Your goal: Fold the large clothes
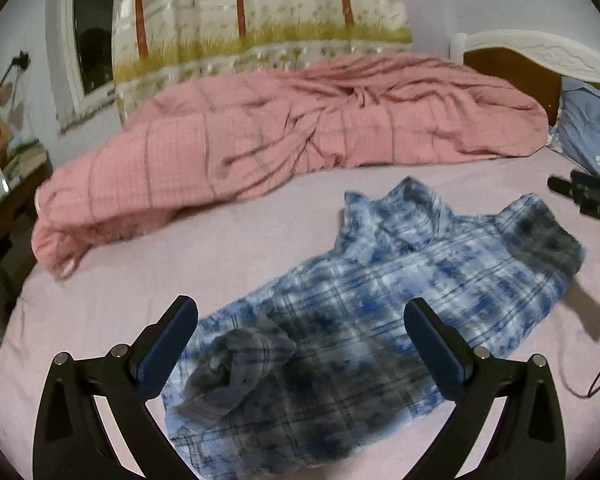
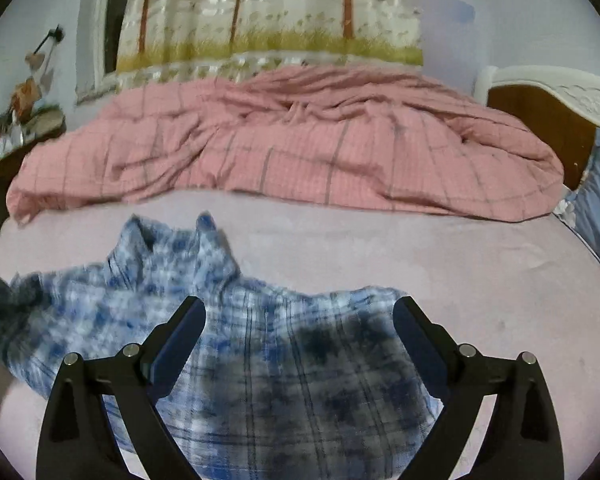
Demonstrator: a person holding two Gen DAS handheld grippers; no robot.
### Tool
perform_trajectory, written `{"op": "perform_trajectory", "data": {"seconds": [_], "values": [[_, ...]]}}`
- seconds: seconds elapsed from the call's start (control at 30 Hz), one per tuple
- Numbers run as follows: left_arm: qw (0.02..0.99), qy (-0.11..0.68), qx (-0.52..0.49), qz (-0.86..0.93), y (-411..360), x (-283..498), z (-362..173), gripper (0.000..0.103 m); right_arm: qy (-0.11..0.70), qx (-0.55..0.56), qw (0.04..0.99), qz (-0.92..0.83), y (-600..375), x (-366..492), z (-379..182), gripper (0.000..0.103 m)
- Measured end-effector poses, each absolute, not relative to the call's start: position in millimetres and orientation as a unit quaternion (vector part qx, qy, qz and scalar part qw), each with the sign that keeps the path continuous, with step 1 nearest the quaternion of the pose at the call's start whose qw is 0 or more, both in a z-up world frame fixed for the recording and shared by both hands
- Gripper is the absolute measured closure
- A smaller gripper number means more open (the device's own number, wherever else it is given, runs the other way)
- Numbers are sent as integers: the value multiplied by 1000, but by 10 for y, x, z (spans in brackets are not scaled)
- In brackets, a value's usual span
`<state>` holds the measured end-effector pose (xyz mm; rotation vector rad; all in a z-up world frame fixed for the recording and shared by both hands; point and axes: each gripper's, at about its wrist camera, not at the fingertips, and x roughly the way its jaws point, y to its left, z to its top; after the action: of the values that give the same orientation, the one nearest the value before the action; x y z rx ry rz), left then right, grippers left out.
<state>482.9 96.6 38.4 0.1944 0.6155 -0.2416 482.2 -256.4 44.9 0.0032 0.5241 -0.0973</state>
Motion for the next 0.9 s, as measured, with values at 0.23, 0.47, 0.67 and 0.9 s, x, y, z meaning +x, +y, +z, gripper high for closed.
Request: {"op": "perform_trajectory", "data": {"seconds": [0.23,0.47,0.67,0.9], "values": [[926,336,61,-162,881,4777,485,1,335,-37,941,21,-2407,4734,586,7],[893,416,50,-162,740,5013,96,14,402,-28,912,75,-2183,4897,230,12],[901,426,45,-69,1039,5422,-523,35,450,-6,893,5,-2488,5291,-355,16],[924,375,38,61,1541,5500,-503,35,425,-11,902,-78,-2886,5454,-498,20]]}}
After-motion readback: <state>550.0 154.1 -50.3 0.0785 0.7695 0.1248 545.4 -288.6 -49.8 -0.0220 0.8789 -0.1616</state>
